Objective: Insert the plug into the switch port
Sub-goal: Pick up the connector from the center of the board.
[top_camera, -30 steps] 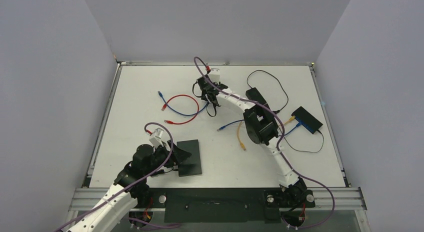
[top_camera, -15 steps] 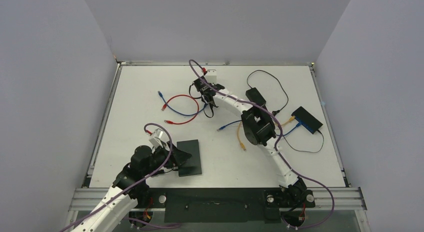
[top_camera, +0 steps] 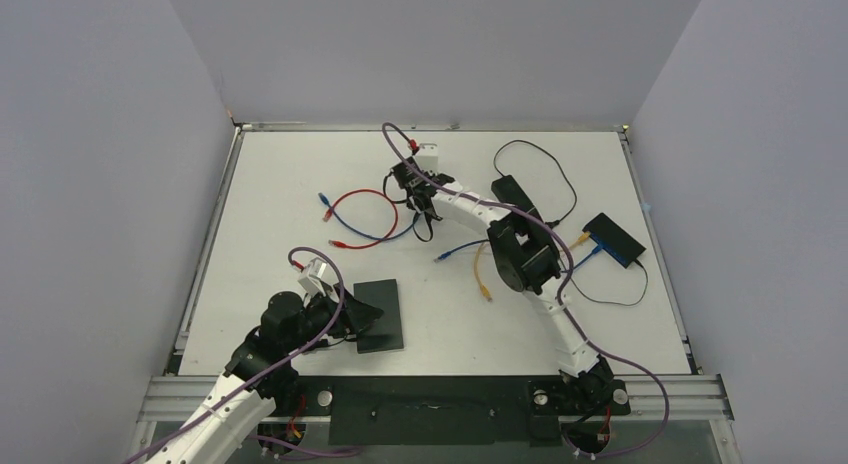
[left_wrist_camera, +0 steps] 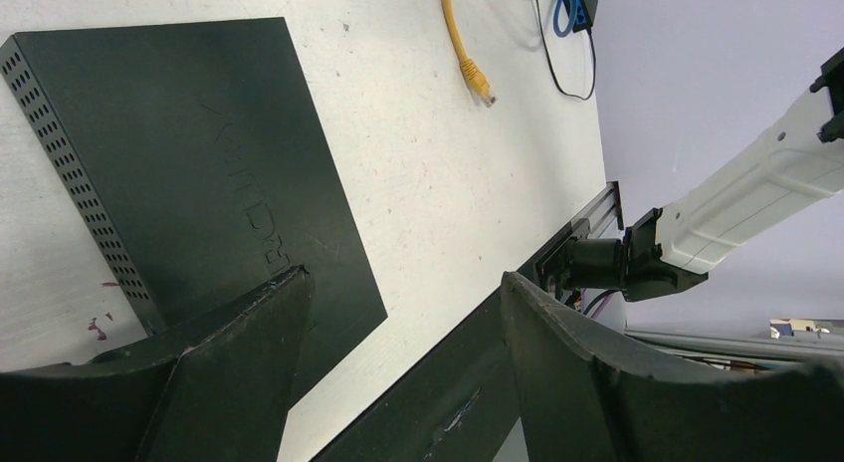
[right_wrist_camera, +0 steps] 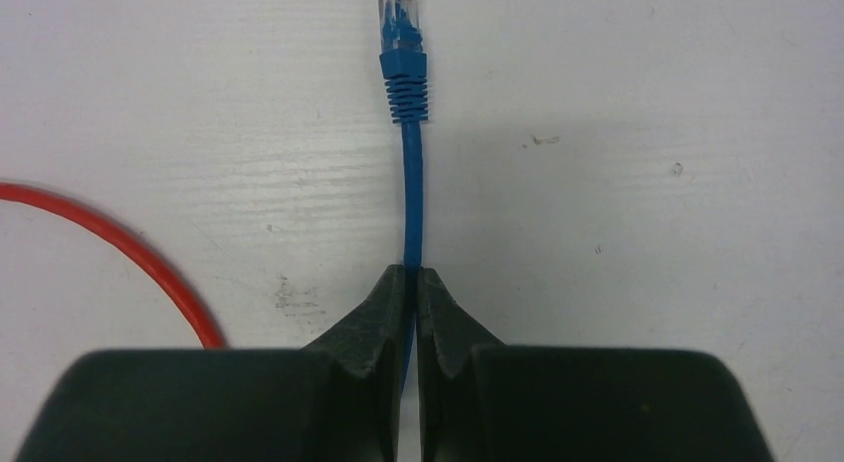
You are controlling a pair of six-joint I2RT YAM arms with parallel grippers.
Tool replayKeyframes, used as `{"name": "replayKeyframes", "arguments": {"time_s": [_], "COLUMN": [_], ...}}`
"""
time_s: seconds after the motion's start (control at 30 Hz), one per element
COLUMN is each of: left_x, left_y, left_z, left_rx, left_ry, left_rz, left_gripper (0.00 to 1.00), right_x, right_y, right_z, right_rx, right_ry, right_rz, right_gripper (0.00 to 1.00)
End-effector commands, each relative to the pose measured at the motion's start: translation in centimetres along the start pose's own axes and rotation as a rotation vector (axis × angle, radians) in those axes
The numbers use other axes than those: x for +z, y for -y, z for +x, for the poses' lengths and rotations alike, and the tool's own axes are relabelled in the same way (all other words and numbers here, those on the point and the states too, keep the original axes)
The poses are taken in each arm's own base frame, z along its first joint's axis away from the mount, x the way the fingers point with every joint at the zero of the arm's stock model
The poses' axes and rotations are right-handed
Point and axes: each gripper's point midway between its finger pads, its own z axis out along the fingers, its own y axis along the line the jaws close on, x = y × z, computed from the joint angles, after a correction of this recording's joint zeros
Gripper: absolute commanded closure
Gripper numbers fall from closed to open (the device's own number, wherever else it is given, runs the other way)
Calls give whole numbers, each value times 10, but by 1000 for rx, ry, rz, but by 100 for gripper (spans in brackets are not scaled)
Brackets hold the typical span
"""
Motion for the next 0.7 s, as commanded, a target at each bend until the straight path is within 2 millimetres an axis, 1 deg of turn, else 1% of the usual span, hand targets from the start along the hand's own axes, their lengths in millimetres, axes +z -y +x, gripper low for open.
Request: {"name": "replayKeyframes", "arguments": {"time_s": [0.0,0.03,0.07,0.1,0.13,0.17,0.2,0.23,0.27,0.3,0.33,0.37,0.4,0.43,0.47,0.5,0.53,0.57,0.6,0.63,0.67], "left_x": [-5,-6,-6,-8,-8,-9,-10,-12,-12,-14,-15,-16,-17,-18,-19,-20,-21,-22,-23,-24,-25], "left_y": [17,20,21,23,23,26,27,29,29,31,31,33,33,36,37,40,40,43,44,46,49], "left_z": [-9,-11,-13,-15,-17,-19,-21,-24,-25,-28,-29,-32,-33,-36,-37,-40,-41,-44,-46,-48,-50], "left_rx": [20,23,30,32,39,41,50,54,61,66,72,76,81,85,90,97,100,108,112,120,124], "left_ry": [15,20,26,28,35,40,48,55,61,69,75,82,87,95,100,108,113,121,128,136,142], "left_rz": [44,45,43,40,36,35,35,34,27,28,19,21,15,19,14,18,15,19,17,20,19], "left_gripper": [33,33,33,33,33,34,34,34,34,34,34,34,34,34,34,34,34,34,34,34,34], "right_x": [-26,-27,-36,-39,-47,-58,-61,-72,-75,-86,-89,-104,-107,-121,-124,-141,-144,-161,-165,-188,-190], "right_y": [8,10,12,13,17,19,22,24,27,29,33,36,39,43,47,49,54,56,60,64,66], "right_z": [-22,-23,-35,-38,-46,-59,-60,-72,-72,-85,-84,-98,-96,-109,-107,-120,-116,-129,-125,-140,-135], "right_rx": [84,97,116,125,136,150,147,161,154,168,159,174,155,162,140,149,133,146,131,150,130], "right_ry": [18,26,51,60,75,102,106,134,136,166,170,207,209,246,249,286,287,328,330,382,380], "right_rz": [-59,-65,-79,-89,-96,-111,-112,-126,-126,-143,-141,-158,-158,-173,-170,-191,-192,-215,-219,-250,-254], "right_gripper": [100,100,100,100,100,100,100,100,100,100,100,100,100,100,100,100,100,100,100,100,100]}}
